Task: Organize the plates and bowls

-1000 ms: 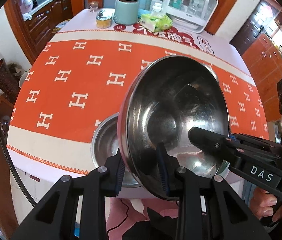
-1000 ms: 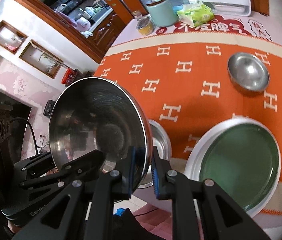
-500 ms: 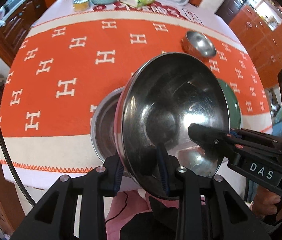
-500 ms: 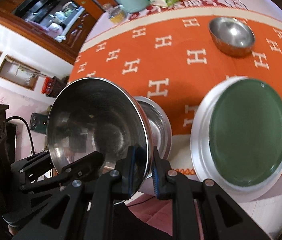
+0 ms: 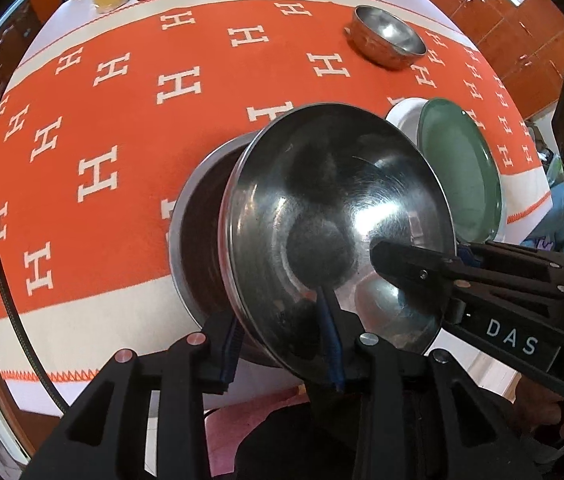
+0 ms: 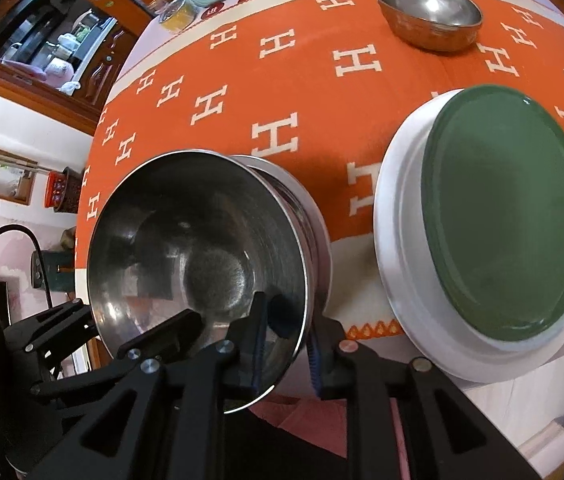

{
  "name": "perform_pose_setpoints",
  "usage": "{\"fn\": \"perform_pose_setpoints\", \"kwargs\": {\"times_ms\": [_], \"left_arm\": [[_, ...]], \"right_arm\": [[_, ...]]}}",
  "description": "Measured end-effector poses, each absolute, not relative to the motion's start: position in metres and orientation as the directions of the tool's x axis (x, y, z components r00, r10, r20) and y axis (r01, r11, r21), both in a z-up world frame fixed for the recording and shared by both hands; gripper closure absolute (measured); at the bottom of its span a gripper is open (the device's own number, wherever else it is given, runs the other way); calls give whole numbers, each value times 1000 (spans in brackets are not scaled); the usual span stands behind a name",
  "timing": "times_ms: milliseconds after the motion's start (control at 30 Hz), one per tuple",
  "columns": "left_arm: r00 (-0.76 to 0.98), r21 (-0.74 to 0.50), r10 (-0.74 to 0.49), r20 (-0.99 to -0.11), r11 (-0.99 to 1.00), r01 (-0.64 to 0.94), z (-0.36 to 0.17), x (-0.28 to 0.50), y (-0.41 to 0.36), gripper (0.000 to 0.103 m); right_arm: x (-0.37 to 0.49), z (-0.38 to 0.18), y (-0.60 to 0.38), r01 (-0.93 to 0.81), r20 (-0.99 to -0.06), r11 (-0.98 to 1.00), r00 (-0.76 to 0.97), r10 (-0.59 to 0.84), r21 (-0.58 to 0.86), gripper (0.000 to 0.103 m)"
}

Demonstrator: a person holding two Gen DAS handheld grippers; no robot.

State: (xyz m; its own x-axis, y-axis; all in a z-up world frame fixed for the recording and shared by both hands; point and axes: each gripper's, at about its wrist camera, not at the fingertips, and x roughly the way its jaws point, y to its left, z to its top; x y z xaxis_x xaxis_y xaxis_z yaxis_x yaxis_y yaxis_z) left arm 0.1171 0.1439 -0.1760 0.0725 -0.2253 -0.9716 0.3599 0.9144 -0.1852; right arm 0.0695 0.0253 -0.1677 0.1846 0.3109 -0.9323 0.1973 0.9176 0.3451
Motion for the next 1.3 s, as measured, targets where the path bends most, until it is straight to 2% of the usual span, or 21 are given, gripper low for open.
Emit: {"fn": "perform_pose_setpoints", "kwargs": {"times_ms": [500,633,1033,1300], "left_arm": [[75,-174,-225,-972,892,416,-171,121,146,65],[93,-166,-224,-970,892,421,-164,118,150,63],[159,-215,-307,-938,879,426,-134,105,159,59],[283,-236,-359,-889,891,388,-113,91,167,59]], "right_arm": [[65,-162,29,259,-950,920,180,255,296,82],[65,-158,27,276,-950,914,184,252,296,71],[57,-136,37,238,-948,929,212,237,285,71],[40,-112,35,206,-928,942,319,192,266,71]]}}
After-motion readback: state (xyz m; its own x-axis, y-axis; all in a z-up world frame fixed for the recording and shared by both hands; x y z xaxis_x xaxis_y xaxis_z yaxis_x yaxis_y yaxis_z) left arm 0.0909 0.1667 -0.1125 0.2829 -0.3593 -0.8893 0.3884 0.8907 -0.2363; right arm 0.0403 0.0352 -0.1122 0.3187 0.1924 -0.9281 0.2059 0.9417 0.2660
